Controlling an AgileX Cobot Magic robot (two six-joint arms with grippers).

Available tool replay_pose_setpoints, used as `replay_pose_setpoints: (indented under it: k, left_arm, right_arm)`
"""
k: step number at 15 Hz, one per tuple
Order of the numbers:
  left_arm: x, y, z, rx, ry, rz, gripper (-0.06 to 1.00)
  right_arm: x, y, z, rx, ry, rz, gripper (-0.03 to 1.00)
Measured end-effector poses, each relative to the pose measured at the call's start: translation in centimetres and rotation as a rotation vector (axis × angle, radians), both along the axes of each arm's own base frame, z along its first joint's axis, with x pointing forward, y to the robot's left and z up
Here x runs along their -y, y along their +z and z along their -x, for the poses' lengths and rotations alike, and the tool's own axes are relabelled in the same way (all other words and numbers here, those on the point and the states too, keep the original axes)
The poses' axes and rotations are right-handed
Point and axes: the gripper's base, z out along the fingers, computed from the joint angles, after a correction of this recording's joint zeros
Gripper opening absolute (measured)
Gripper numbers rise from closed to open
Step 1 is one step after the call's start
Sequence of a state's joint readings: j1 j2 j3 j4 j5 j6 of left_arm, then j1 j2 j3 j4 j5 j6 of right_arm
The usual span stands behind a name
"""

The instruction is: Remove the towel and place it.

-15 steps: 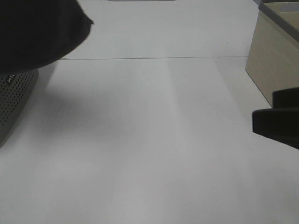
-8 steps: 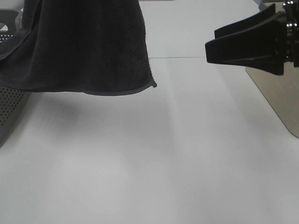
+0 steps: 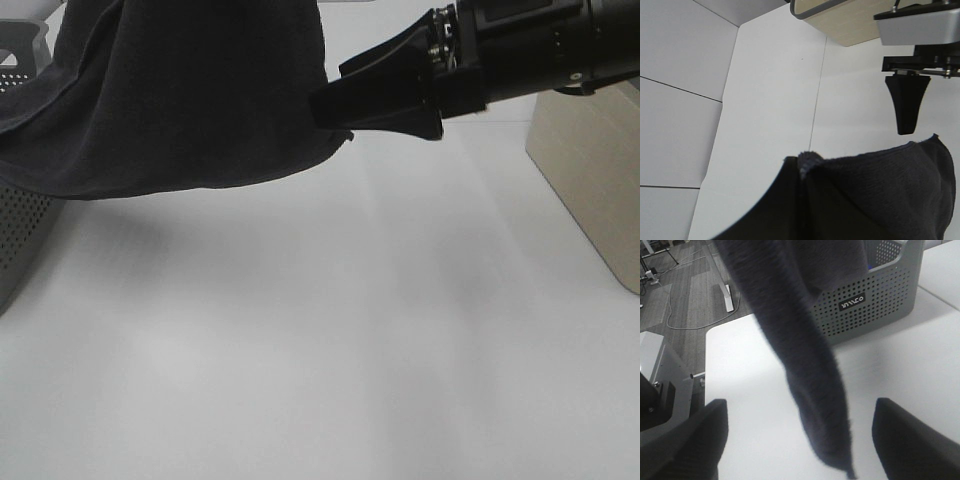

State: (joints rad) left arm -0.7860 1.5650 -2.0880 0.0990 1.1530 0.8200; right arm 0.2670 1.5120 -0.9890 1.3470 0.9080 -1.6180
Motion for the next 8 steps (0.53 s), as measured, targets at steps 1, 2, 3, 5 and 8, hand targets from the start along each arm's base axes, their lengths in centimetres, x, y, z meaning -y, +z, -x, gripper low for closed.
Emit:
replay_pose_setpoints:
  k: [1, 2, 3, 5, 8]
  left_arm:
    - [0.0, 0.0, 0.0, 0.000, 0.000, 0.000, 0.00]
    - [0.0, 0.0, 0.0, 0.000, 0.000, 0.000, 0.00]
    - [0.0, 0.1, 0.0, 0.010, -0.001, 0.009, 0.00]
    - [0.4, 0.2, -0.5, 0.040, 0.000, 0.026, 0.00]
    - [0.4, -0.1, -0.9, 0.057, 0.019, 0.000, 0.00]
  right_arm:
    - [-0.3, 0.1, -0.9, 0.003, 0.002, -0.004, 0.78]
    - [-0.6, 0.1, -1.4, -0.002, 0.023, -0.018, 0.78]
    - [-1.6, -0.1, -1.1, -0.034, 0.139, -0.050, 0.78]
    - [-2.8, -0.5, -0.3, -0.048, 0.208, -0.041, 0.78]
    - [-2.9, -0.8, -0.1, -0.035, 0.227, 0.000, 0.74]
